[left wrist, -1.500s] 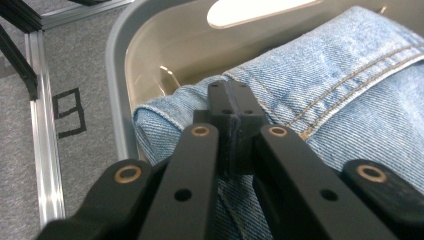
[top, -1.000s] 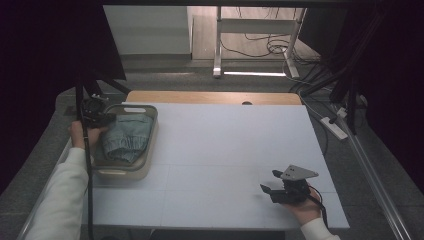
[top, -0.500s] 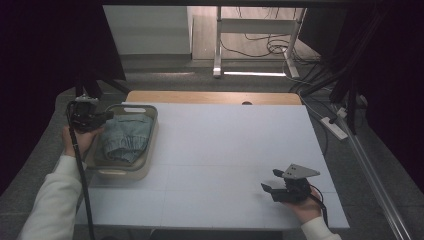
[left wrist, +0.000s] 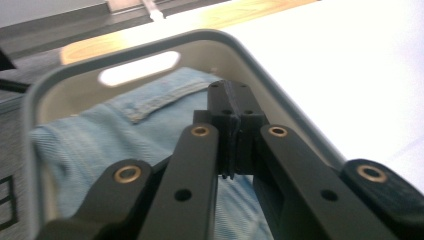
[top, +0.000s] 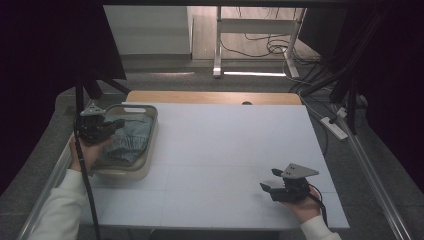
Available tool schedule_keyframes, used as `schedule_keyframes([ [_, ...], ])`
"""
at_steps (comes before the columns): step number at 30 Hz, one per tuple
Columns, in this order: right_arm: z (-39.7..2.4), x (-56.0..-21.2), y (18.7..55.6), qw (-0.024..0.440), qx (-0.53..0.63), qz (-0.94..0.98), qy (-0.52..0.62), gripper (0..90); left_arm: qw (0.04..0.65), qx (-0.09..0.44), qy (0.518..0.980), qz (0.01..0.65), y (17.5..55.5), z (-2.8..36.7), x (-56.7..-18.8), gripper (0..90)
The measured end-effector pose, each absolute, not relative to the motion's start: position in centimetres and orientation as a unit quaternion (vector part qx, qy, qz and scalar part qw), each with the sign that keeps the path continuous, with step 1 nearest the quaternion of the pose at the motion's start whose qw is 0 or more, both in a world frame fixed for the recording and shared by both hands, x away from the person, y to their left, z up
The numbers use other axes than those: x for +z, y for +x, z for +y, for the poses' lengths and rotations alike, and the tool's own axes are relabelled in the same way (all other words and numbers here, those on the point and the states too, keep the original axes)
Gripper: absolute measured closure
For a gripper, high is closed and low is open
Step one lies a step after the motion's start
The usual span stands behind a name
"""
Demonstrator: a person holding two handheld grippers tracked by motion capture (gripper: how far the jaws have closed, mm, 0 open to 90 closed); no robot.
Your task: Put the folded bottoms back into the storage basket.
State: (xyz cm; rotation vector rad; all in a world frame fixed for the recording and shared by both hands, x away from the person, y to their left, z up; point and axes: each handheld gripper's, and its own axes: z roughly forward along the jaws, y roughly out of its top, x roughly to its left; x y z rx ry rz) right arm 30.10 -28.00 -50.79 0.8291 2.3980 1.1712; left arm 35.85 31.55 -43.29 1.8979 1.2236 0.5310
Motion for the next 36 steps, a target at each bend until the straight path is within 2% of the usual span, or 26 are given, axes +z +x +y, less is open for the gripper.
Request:
schedule_keyframes([
  [8, -28.0, -50.7, 30.0, 0.177, 0.415, 0.843, 0.294, 29.7, 0.420, 0.203, 0.758, 0.456, 33.5, 29.7, -43.4, 89.1],
  [13, -27.9, -50.6, 30.0, 0.177, 0.415, 0.844, 0.291, 29.8, 0.447, 0.194, 0.739, 0.464, 31.9, 28.9, -44.2, 88.5],
  [17, -27.9, -50.6, 30.1, 0.175, 0.415, 0.845, 0.289, 29.8, 0.445, 0.196, 0.744, 0.458, 30.9, 27.6, -44.9, 60.9],
  [20, -27.8, -50.5, 30.1, 0.177, 0.417, 0.844, 0.288, 29.7, 0.442, 0.199, 0.748, 0.454, 30.3, 26.6, -45.2, 46.6],
  [27, -27.8, -50.3, 30.0, 0.177, 0.424, 0.843, 0.281, 29.5, 0.429, 0.194, 0.765, 0.439, 29.4, 24.9, -46.0, 32.2],
  [36, -27.7, -49.5, 29.5, 0.183, 0.443, 0.837, 0.263, 29.3, 0.422, 0.188, 0.781, 0.421, 27.5, 23.2, -47.0, 27.6],
])
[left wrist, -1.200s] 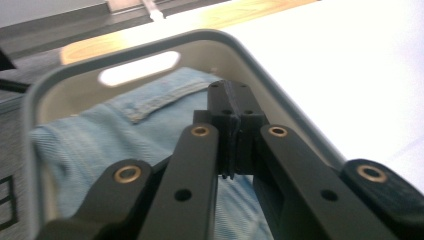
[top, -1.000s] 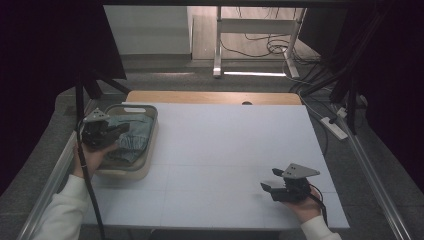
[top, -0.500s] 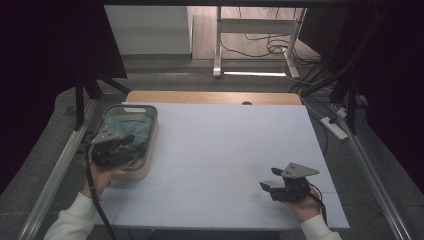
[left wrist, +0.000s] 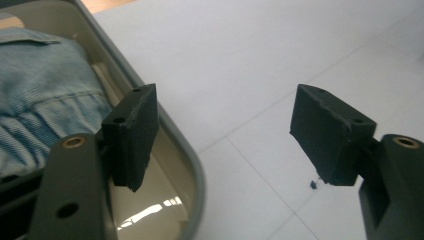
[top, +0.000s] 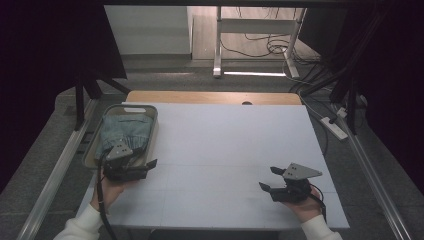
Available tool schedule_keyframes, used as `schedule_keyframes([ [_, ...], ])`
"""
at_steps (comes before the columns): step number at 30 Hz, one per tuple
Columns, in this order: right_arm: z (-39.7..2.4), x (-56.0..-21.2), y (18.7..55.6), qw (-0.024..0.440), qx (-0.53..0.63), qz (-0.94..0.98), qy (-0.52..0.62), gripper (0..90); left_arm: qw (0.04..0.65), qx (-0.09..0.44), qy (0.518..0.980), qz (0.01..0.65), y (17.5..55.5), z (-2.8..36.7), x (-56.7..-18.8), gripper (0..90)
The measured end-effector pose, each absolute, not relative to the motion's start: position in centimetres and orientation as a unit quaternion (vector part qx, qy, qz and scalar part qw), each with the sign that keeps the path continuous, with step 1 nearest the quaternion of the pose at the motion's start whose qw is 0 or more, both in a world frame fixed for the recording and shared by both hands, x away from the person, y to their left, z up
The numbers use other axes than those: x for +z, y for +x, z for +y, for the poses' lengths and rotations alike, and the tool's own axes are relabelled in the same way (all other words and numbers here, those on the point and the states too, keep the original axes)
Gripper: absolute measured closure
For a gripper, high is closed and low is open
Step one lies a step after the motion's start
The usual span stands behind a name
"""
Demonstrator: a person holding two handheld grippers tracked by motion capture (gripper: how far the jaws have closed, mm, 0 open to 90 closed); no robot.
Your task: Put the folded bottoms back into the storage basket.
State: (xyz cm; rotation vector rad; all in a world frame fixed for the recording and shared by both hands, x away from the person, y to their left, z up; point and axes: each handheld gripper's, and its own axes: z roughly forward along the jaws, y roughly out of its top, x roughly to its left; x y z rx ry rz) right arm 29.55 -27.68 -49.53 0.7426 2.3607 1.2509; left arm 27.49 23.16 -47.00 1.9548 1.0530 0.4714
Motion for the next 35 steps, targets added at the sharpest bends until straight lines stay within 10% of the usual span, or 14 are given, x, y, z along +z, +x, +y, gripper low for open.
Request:
schedule_keyframes([
  [35, -28.1, -48.8, 29.2, 0.189, 0.460, 0.832, 0.247, 28.6, 0.426, 0.192, 0.786, 0.406, 25.6, 21.4, -48.0, 22.9],
])
